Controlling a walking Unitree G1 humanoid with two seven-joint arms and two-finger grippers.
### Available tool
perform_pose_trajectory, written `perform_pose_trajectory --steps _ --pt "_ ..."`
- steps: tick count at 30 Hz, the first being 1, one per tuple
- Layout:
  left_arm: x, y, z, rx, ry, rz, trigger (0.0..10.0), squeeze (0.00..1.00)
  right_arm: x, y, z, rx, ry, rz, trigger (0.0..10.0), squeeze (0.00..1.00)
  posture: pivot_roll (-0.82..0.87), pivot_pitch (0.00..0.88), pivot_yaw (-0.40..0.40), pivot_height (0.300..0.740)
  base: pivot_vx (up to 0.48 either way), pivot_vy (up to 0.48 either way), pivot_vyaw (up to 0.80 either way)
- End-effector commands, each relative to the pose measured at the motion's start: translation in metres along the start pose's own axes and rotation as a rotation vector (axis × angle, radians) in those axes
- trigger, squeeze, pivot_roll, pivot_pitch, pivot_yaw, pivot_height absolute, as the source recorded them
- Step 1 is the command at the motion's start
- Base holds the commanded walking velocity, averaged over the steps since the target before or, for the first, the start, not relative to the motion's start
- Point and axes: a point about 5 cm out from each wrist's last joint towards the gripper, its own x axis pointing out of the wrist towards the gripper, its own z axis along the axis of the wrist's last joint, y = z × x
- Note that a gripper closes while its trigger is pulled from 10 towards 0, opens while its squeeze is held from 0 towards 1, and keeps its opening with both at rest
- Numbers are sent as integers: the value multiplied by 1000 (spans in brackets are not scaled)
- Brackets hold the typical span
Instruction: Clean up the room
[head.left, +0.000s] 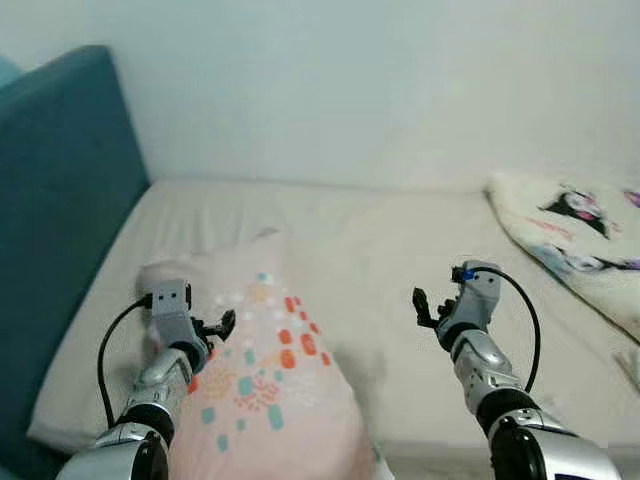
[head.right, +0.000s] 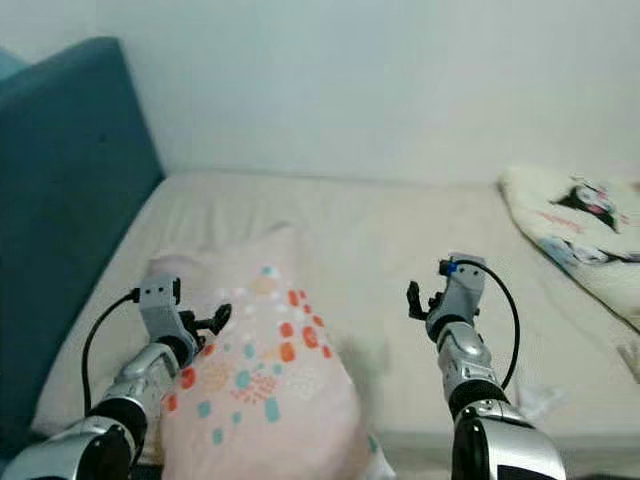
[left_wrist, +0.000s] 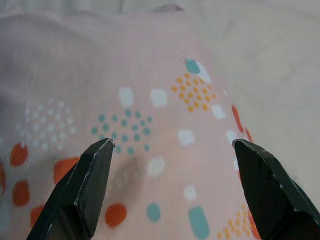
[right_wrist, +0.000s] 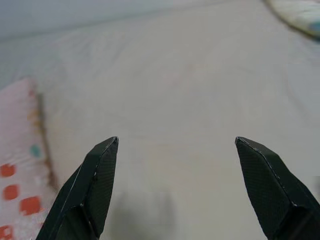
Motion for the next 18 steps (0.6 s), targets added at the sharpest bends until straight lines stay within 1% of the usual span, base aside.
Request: perform_pose_trajectory --steps 1,2,5,7,8,10,11,12,14,15,18 --pt "-4 22 -3 -14 33 117 10000 0 1 2 1 14 -4 1 10000 0 -106 0 -39 726 0 0 0" --pt "-5 26 -5 -28 41 142 10000 0 1 3 2 13 -9 6 10000 0 -106 0 -39 726 0 0 0" --pt "-6 28 -6 -38 47 157 10000 0 1 3 2 15 -12 10 10000 0 -106 0 -39 726 0 0 0" --pt "-9 35 -12 -71 75 213 10000 0 2 3 0 15 26 -1 10000 0 -105 0 -38 721 0 0 0" --pt "-9 35 -12 -71 75 213 10000 0 2 3 0 15 26 -1 10000 0 -105 0 -38 721 0 0 0" --pt "-13 40 -18 -96 102 255 10000 0 2 4 -1 22 49 -6 10000 0 -104 0 -38 711 0 0 0" --pt "-13 40 -18 -96 102 255 10000 0 2 4 -1 22 49 -6 10000 0 -104 0 -38 711 0 0 0" --pt "-15 42 -23 -102 119 271 10000 0 3 4 -1 25 49 -5 10000 0 -106 0 -39 706 0 0 0" --pt "-17 42 -29 -134 146 279 10000 0 3 5 1 14 40 1 10000 0 -107 0 -39 696 0 0 0" --pt "-17 42 -29 -134 146 279 10000 0 3 5 1 14 40 1 10000 0 -107 0 -39 696 0 0 0" --pt "-19 37 -39 -171 193 260 10000 0 3 5 4 11 18 2 10000 0 -114 0 -39 696 0 0 0"
